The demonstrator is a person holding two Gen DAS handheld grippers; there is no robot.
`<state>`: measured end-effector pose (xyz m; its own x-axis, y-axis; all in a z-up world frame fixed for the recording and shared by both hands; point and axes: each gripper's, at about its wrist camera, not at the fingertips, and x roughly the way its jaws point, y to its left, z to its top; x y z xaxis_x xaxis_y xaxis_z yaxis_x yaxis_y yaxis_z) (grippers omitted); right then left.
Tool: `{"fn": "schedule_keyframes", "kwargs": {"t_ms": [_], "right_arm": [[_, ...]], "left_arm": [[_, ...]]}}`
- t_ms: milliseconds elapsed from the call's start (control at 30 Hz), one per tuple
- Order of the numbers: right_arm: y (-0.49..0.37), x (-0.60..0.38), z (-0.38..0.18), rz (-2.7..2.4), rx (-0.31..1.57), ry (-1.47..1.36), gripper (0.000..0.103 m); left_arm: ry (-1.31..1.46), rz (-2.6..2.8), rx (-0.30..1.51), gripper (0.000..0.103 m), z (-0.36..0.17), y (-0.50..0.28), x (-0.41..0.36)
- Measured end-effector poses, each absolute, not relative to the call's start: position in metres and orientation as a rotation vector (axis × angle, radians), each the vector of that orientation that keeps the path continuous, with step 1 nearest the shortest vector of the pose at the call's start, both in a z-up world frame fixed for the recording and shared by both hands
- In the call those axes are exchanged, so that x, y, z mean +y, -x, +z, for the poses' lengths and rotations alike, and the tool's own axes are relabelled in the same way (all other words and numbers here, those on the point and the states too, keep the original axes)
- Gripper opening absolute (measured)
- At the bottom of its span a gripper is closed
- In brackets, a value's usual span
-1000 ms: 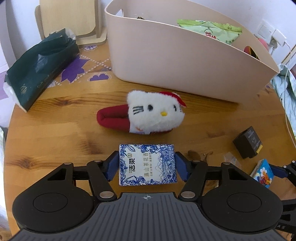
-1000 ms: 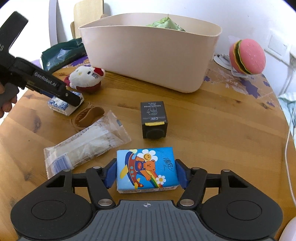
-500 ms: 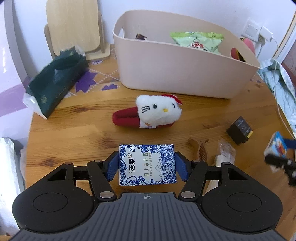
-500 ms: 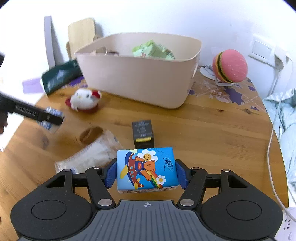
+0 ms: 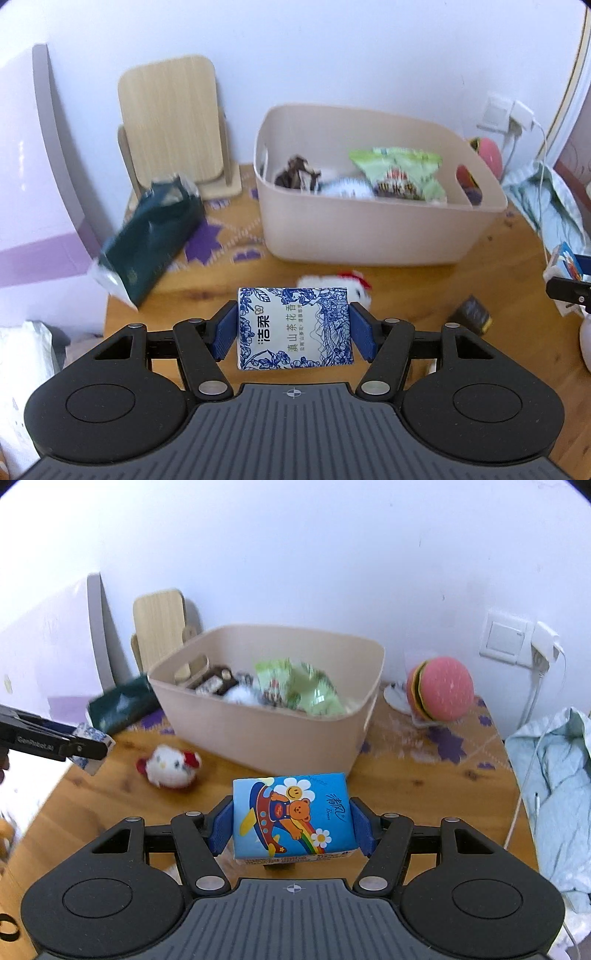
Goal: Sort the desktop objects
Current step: 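Carry both tissue packs over the beige basket and open both tools to drop them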
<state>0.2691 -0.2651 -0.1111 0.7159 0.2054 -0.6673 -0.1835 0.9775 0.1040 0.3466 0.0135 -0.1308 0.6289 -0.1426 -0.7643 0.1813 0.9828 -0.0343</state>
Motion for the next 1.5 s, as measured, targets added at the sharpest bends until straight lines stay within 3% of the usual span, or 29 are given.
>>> {"fn": "schedule_keyframes", "kwargs": {"t_ms": [833,1500], "right_arm": [[-0.349,-0.259,-0.059,0.204,0.579,0.023,0.062],[-0.434,-0.238,-0.092,0.124,0.689,0.007,0.062]], "left_arm": [[-0.017,-0.194,0.710,0.064,-0.076,-0.427,-0.011],[-0.009,-0.233,0.812,0.064,-0.126,-0.493,-0.057]]}}
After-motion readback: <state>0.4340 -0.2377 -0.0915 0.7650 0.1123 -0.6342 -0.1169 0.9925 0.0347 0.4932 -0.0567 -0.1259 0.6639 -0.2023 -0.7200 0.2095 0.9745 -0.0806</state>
